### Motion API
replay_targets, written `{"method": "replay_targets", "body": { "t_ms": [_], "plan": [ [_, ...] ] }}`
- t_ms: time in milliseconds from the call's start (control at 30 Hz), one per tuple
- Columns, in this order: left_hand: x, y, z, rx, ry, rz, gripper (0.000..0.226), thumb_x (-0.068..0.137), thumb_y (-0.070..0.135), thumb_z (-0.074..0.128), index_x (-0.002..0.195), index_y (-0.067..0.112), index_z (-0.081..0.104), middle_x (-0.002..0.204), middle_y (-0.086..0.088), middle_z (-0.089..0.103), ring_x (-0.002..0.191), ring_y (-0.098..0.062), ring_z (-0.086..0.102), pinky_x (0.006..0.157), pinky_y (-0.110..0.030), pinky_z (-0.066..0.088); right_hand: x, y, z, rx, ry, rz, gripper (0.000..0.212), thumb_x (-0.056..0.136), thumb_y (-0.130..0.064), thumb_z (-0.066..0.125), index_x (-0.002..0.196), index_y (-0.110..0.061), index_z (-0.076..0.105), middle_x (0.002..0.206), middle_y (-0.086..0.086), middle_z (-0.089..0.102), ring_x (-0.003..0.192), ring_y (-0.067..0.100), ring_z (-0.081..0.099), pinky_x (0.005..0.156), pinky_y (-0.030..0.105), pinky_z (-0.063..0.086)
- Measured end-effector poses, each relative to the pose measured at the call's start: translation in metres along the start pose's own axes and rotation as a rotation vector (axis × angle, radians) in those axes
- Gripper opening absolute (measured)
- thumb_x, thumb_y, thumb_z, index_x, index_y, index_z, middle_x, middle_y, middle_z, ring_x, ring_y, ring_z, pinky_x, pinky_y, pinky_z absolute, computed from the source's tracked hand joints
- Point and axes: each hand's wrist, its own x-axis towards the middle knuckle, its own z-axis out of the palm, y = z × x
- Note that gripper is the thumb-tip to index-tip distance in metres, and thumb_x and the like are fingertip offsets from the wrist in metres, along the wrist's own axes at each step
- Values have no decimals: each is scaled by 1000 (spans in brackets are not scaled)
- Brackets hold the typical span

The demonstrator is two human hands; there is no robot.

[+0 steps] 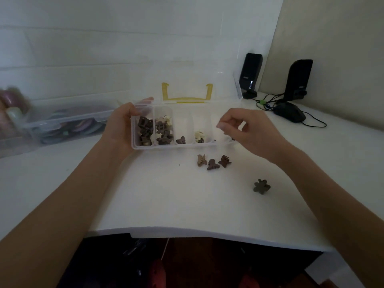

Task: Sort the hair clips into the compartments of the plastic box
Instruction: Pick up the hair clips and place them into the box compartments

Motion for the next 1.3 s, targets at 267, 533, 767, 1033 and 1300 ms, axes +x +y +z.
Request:
{"method": "replay_targets", "body": {
  "t_ms": [267,533,767,1033,1300],
  "plan": [
    [-4,0,-3,-31,-29,-38,39,83,14,37,110,20,64,105,-5,68,80,-22,72,59,-35,57,-73,-12,-9,-22,-365,32,35,90,-50,49,124,-47,48,136,-26,42,125,-7,36,99,14,31],
    [-8,0,0,-33,-7,-29,35,85,13,35,104,19,64,92,-2,71,74,-20,72,55,-31,57,-54,-21,29,15,-403,7,50,88,-27,63,134,-27,45,130,-11,49,108,-7,45,91,-2,27],
    [-8,0,2,-81,56,-5,40,69,15,48,104,15,67,87,-3,71,75,-22,72,57,-33,57,-19,-26,70,96,-203,-106,25,86,-6,63,110,-12,66,100,5,70,89,11,64,83,15,49],
    [-2,-3,5,-57,17,-8,46,60,15,48,103,15,66,84,-4,74,72,-22,73,56,-34,56,-21,-30,66,300,-114,-126,40,74,-10,77,105,-28,59,92,0,62,80,9,61,79,18,51],
    [5,-8,2,-49,-4,-19,38,83,12,34,104,18,66,84,-1,74,73,-21,73,58,-35,57,-17,-35,49,626,108,47,26,70,-8,80,89,-15,65,83,2,64,79,18,64,67,25,56]
  ]
}}
